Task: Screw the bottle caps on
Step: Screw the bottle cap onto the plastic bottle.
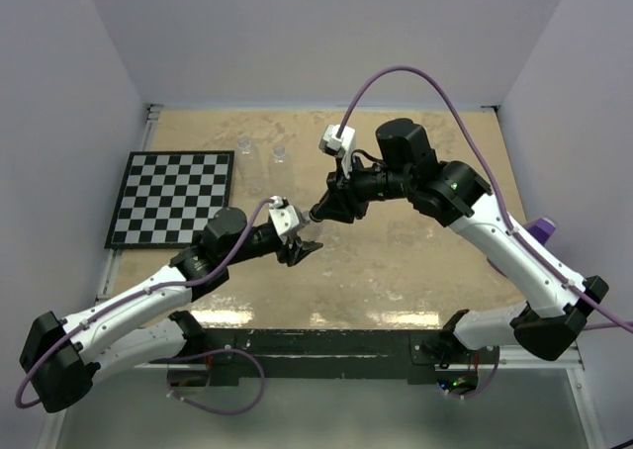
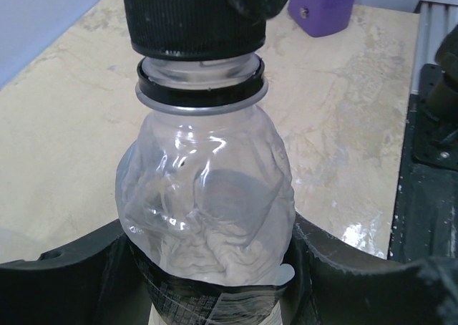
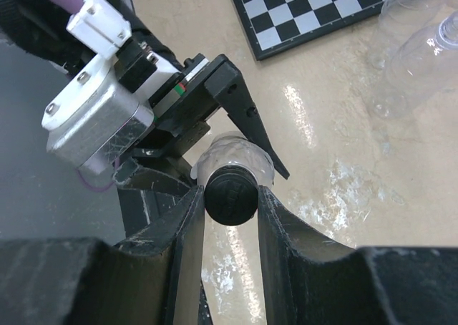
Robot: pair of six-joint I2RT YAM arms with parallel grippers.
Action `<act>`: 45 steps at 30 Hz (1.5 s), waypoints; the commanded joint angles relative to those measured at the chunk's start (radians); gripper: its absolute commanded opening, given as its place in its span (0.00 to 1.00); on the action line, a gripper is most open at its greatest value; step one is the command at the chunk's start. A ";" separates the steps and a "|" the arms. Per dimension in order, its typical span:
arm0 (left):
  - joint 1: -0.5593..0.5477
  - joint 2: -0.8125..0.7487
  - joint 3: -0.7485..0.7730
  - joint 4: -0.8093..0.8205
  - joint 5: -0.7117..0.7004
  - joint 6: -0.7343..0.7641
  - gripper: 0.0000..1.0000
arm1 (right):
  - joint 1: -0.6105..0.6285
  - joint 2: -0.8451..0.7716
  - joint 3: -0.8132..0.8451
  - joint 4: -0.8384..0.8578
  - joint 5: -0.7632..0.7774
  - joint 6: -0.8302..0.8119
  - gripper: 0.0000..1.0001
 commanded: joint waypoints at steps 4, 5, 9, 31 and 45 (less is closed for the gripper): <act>-0.081 -0.045 0.066 0.260 -0.164 0.039 0.00 | 0.017 0.043 0.005 -0.058 0.099 0.041 0.02; -0.083 -0.042 0.068 0.262 -0.173 0.037 0.00 | 0.017 0.043 0.003 -0.056 0.100 0.044 0.03; -0.097 -0.051 0.050 0.297 -0.218 0.039 0.00 | 0.021 0.051 0.006 -0.056 0.122 0.067 0.02; -0.169 0.015 0.025 0.458 -0.534 0.019 0.00 | 0.050 0.098 0.041 -0.033 0.327 0.262 0.00; -0.213 0.053 -0.033 0.556 -0.767 -0.041 0.00 | 0.052 0.124 0.064 -0.007 0.390 0.331 0.01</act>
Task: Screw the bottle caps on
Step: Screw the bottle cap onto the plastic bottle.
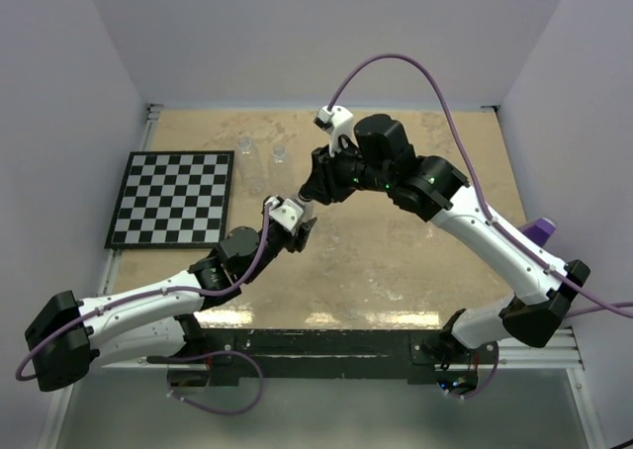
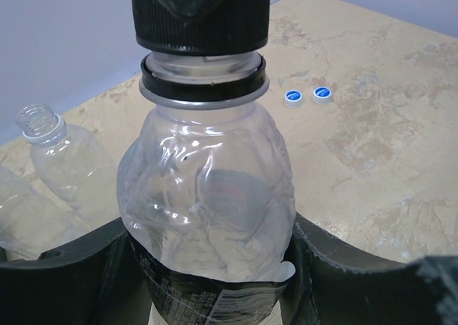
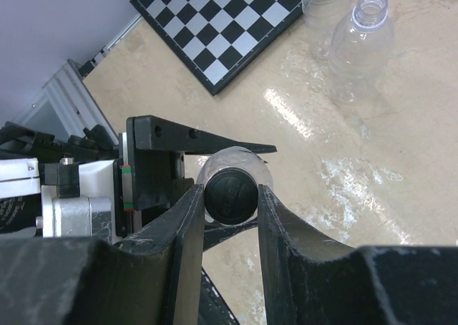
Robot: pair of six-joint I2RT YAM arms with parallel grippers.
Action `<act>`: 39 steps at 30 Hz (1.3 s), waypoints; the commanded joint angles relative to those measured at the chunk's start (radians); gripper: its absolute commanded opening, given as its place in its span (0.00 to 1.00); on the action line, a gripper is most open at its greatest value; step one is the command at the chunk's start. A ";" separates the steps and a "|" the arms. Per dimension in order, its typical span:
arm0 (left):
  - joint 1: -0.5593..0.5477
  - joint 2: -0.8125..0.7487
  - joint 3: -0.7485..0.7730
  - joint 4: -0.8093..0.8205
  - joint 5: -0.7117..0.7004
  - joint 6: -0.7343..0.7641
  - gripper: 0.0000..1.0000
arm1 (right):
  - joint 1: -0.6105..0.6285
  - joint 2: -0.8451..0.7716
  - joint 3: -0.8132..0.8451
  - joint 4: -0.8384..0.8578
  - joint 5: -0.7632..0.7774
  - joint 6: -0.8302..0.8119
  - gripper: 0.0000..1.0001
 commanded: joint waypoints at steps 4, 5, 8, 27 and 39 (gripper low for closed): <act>-0.040 0.022 0.069 0.306 -0.093 -0.015 0.00 | 0.005 0.046 -0.011 -0.068 0.063 0.025 0.01; -0.042 0.025 0.070 0.312 -0.096 -0.014 0.00 | 0.005 0.046 -0.010 -0.069 0.066 0.026 0.01; -0.043 0.030 0.078 0.311 -0.100 -0.009 0.00 | 0.008 0.046 -0.011 -0.066 0.064 0.026 0.03; -0.030 -0.012 -0.022 0.209 -0.073 -0.161 0.00 | 0.006 -0.029 0.093 -0.017 0.121 0.043 0.52; 0.056 -0.041 -0.045 0.157 0.090 -0.205 0.00 | 0.000 -0.119 0.036 0.105 0.106 0.014 0.63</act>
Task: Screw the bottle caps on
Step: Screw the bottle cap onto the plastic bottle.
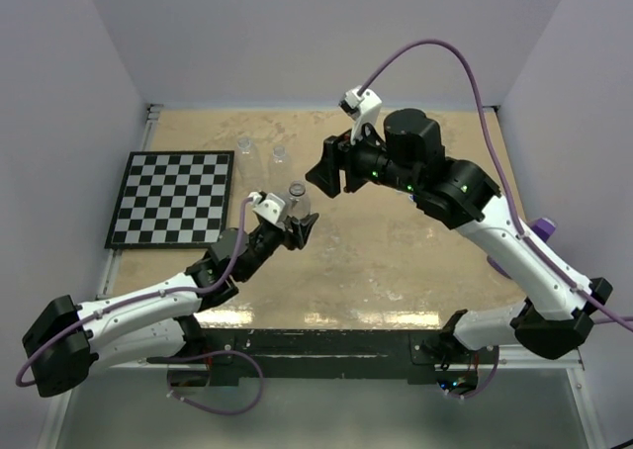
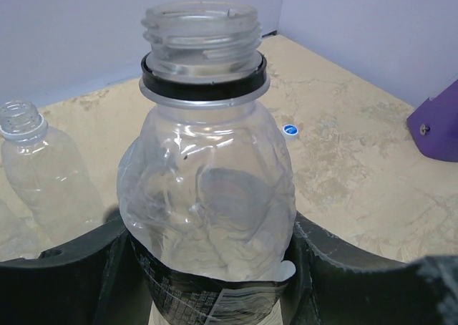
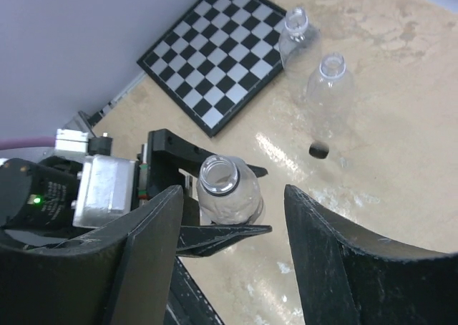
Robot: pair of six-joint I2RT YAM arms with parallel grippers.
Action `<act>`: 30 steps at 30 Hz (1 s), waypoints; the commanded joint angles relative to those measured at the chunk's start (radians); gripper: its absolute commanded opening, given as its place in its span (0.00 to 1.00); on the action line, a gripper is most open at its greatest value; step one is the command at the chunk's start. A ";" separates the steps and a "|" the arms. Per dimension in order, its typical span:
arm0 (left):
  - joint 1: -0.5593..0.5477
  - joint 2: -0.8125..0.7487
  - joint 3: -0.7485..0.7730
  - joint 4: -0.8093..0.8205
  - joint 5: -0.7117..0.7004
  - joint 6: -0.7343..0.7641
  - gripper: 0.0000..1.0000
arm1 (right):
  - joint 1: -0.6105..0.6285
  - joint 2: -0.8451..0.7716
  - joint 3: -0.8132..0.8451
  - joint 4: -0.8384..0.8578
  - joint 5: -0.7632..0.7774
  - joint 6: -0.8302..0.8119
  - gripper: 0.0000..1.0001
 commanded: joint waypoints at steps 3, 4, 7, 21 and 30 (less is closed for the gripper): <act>0.090 -0.073 -0.006 -0.034 0.096 -0.077 0.00 | -0.028 -0.061 -0.093 0.095 0.088 -0.026 0.64; 0.118 -0.090 -0.002 -0.078 0.105 -0.096 0.00 | -0.037 -0.059 -0.122 0.097 0.089 -0.026 0.64; 0.176 -0.153 0.028 -0.218 0.106 -0.119 0.00 | -0.078 -0.062 -0.208 0.147 0.089 -0.026 0.64; 0.397 -0.229 0.151 -0.551 0.190 -0.080 0.00 | -0.180 -0.049 -0.453 0.308 0.102 -0.045 0.62; 0.402 -0.307 0.114 -0.551 0.164 -0.090 0.00 | -0.134 -0.050 -0.613 0.420 0.027 -0.082 0.60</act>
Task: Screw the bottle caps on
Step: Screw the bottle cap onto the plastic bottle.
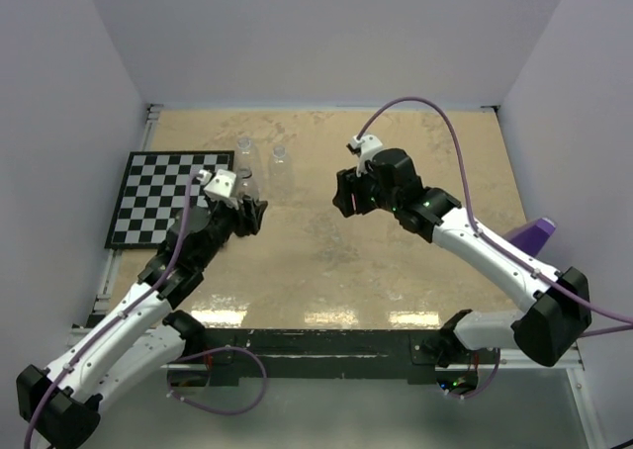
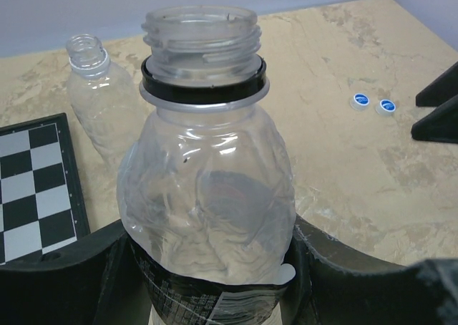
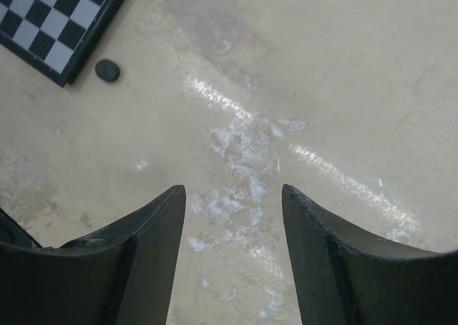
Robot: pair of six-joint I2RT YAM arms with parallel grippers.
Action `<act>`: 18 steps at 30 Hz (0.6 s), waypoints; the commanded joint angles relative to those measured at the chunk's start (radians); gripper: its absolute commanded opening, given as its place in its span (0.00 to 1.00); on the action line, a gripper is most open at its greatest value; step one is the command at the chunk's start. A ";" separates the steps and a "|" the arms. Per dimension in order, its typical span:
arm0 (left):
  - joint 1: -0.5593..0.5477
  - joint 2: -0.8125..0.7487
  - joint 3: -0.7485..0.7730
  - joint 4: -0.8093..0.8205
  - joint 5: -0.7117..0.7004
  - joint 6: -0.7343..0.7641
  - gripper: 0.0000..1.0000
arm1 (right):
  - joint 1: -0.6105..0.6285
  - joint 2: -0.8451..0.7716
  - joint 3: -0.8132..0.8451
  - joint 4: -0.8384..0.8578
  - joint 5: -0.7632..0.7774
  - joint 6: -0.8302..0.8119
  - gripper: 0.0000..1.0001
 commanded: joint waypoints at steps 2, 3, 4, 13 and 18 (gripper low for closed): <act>0.007 -0.078 0.018 0.006 -0.015 0.011 0.00 | 0.067 0.012 -0.074 0.150 -0.032 -0.029 0.60; 0.007 -0.094 0.018 0.006 -0.014 0.022 0.00 | 0.087 0.018 -0.085 0.179 -0.029 -0.030 0.60; 0.007 -0.117 0.017 0.006 -0.017 0.030 0.00 | 0.104 0.034 -0.095 0.206 -0.025 -0.034 0.60; 0.005 -0.332 0.001 -0.050 -0.160 0.201 0.00 | 0.290 0.248 -0.103 0.514 0.023 -0.115 0.60; 0.007 -0.418 -0.057 -0.014 -0.189 0.220 0.00 | 0.349 0.450 0.018 0.592 0.112 -0.152 0.60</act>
